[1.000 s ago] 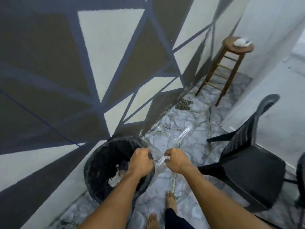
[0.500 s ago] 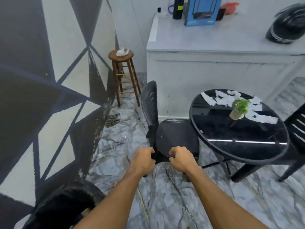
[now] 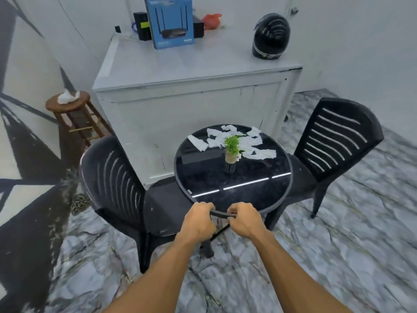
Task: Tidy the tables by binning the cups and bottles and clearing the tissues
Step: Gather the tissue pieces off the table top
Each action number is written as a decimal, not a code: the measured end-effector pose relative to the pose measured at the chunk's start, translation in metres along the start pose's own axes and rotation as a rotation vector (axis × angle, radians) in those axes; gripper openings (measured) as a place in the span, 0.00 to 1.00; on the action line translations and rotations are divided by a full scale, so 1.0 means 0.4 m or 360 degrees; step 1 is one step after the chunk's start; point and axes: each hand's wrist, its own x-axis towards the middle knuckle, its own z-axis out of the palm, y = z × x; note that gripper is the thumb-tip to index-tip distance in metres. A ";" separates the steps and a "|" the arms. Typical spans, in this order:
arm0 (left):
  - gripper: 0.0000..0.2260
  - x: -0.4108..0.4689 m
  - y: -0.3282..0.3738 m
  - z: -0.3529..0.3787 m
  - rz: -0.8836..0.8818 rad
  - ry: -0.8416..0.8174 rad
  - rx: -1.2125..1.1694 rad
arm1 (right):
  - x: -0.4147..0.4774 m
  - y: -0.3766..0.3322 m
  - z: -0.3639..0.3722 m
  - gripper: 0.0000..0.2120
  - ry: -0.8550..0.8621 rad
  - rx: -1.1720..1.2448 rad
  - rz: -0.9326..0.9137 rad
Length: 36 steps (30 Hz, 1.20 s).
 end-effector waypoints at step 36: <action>0.20 0.964 0.351 0.182 -0.0061 0.0018 -0.0093 | 0.903 0.389 -0.334 0.21 -0.0057 -0.0166 -0.0205</action>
